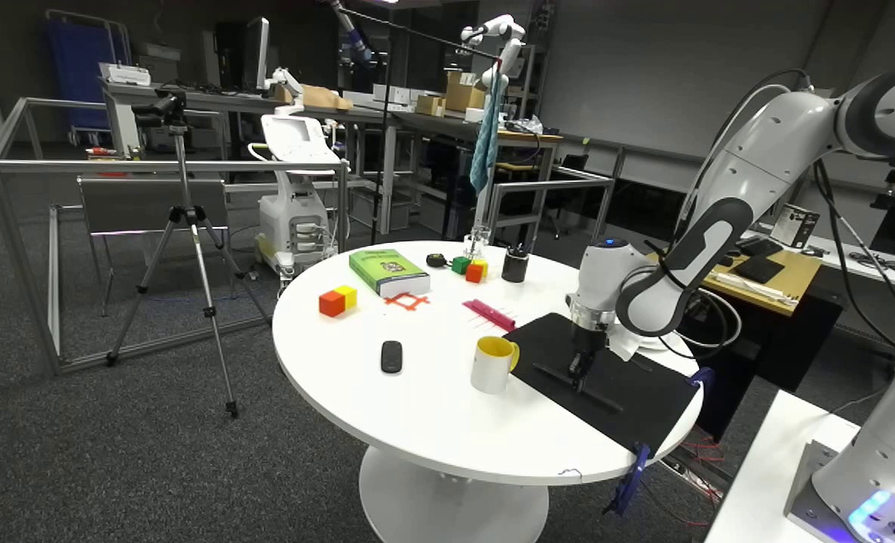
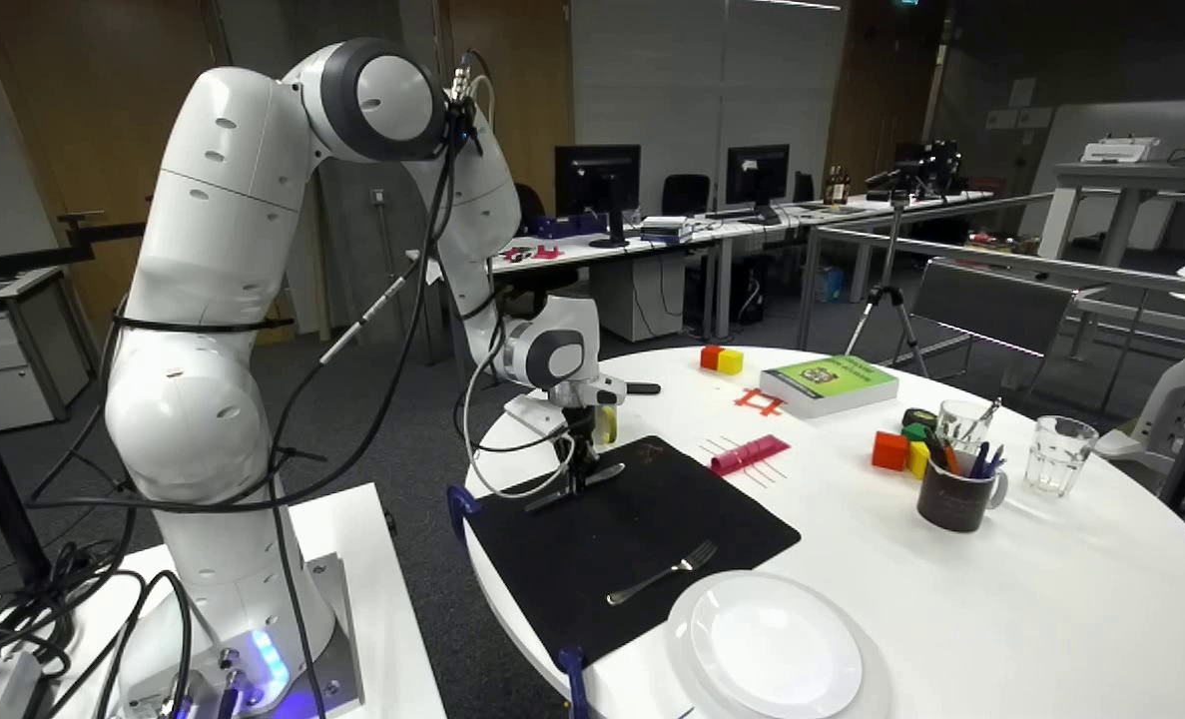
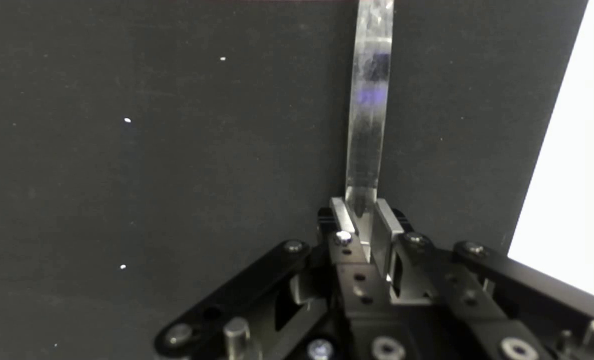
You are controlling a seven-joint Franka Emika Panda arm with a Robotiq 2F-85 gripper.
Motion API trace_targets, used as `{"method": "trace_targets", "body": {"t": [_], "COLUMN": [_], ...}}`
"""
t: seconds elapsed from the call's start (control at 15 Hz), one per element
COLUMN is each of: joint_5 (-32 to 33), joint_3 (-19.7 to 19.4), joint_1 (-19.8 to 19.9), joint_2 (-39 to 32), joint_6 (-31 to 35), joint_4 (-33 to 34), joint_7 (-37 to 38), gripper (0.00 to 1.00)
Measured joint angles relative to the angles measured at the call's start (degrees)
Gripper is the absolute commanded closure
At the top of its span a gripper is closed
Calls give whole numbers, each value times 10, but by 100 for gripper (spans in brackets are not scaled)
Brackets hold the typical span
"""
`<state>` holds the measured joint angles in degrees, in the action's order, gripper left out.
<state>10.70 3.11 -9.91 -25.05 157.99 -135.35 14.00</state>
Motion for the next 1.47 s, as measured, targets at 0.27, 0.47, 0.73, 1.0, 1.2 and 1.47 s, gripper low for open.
{"method": "trace_targets", "body": {"t": [0.27, 0.47, 0.73, 1.0, 1.2, 1.47], "joint_5": [0, 0, 0, 0, 0, 0], "joint_3": [0, -1, -1, -1, -2, -10], "joint_1": [-1, -5, -13, -15, -17, -25], "joint_2": [0, -1, -2, -3, -3, -3], "joint_6": [0, 0, 0, 0, 0, 0], "joint_4": [0, 1, 3, 4, 4, 4], "joint_7": [0, 0, 0, 1, 2, 2], "gripper": [96, 96, 96, 96, 96, 53]}}
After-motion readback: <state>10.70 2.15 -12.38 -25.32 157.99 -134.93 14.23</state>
